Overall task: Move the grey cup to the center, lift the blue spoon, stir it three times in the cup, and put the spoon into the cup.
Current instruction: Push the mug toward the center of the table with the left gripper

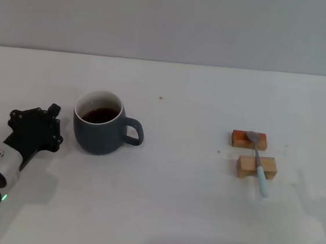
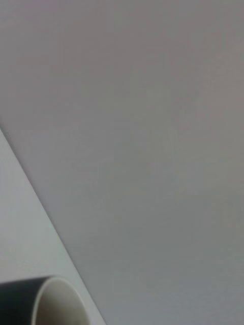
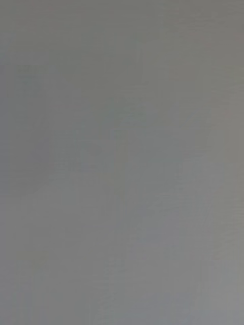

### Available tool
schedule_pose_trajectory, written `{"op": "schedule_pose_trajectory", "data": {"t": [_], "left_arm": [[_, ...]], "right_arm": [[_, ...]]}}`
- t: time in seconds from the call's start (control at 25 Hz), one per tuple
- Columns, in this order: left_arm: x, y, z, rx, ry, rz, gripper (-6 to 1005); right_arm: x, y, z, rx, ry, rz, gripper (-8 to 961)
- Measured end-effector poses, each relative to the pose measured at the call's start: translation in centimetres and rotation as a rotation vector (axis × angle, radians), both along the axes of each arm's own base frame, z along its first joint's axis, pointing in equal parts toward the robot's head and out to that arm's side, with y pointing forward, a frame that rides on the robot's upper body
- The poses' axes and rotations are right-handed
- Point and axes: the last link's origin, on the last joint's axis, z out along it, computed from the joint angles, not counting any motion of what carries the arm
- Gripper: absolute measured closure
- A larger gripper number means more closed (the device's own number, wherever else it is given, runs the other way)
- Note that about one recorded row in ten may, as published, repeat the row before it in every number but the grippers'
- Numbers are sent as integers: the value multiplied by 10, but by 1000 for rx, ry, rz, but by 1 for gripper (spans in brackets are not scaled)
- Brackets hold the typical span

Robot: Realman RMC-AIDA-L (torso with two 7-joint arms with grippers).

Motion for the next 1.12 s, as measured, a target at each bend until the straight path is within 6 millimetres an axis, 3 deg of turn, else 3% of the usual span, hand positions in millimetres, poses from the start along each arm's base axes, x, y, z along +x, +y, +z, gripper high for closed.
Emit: {"op": "schedule_pose_trajectory", "data": {"t": [0.64,1.12], "left_arm": [[34,-12,-33,-116,-58,-115,1001],[27,-16,-26,-83,-62,-98,1001]], "right_arm": [[-1,-1,-2,-12,1,4,124],[-1,-1,-3,-15,0,2,125]]}}
